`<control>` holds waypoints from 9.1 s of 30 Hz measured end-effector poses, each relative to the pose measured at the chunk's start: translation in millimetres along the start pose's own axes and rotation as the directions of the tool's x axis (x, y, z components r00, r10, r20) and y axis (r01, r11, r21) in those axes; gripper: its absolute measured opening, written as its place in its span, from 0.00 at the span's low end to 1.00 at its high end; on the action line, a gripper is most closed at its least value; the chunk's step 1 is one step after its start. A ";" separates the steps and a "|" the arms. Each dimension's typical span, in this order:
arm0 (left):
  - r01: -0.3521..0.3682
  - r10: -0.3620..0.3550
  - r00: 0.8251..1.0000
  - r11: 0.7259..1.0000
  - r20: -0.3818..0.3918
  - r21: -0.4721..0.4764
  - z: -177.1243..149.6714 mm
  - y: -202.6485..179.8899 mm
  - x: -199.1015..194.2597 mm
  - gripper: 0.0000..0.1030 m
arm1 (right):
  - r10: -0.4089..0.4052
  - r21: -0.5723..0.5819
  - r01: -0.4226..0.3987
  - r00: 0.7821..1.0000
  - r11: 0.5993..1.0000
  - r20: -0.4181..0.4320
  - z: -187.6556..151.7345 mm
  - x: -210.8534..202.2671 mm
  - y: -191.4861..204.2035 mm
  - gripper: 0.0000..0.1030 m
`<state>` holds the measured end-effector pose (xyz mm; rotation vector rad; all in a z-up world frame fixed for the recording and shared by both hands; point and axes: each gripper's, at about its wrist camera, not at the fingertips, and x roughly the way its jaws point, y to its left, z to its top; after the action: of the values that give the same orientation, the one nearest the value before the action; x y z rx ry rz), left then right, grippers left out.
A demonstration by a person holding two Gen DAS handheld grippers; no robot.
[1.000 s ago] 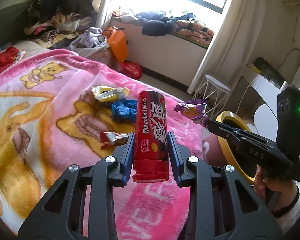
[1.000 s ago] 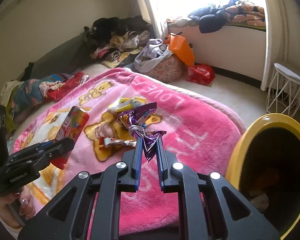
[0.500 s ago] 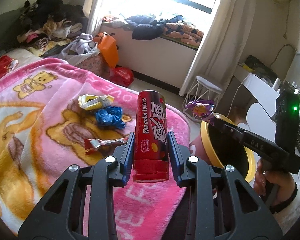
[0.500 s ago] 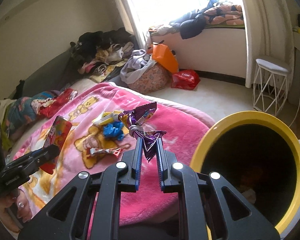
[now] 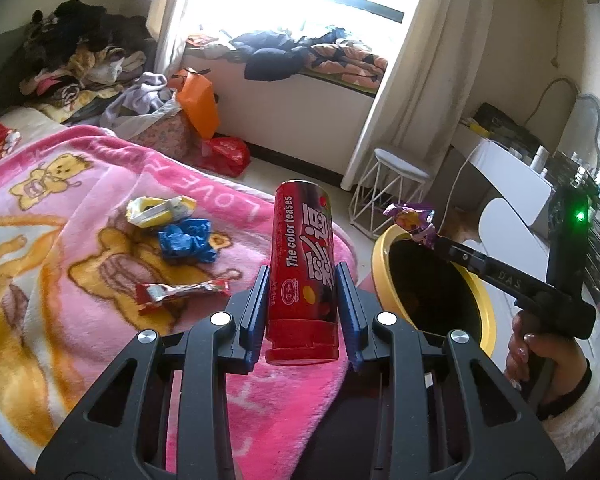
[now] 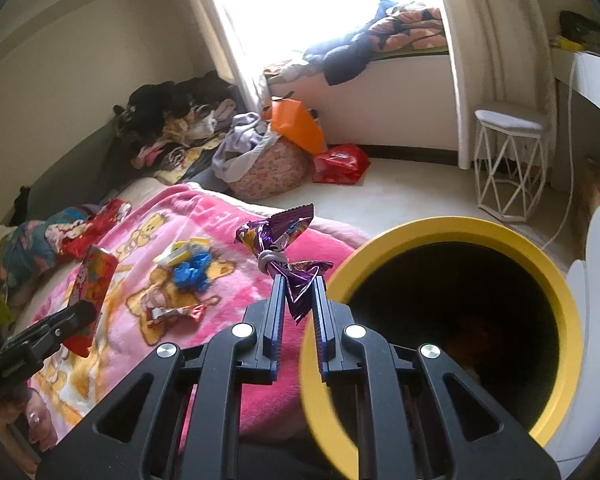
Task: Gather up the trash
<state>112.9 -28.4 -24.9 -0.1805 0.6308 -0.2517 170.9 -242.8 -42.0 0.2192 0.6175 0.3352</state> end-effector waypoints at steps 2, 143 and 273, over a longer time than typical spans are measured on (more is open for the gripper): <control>0.006 -0.006 1.000 1.000 -0.003 0.006 0.0 -4.9 1.7 0.25 | -0.010 0.012 0.009 1.000 1.000 0.003 -0.4 -2.6 -5.3 0.13; -0.163 0.165 0.986 0.967 -0.002 -0.197 84.8 120.0 61.8 0.89 | 0.051 -0.205 -0.075 0.992 0.976 -0.119 -0.5 100.0 118.7 0.70; 0.104 -0.105 0.994 0.994 -0.034 -0.016 47.7 -61.0 55.0 0.06 | -0.118 0.143 0.107 0.990 0.984 0.074 11.9 -54.5 -56.6 0.03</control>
<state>173.6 -98.0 -3.0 -0.2233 0.6591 -0.3521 150.0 -316.5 -20.6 0.3287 0.5698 0.1732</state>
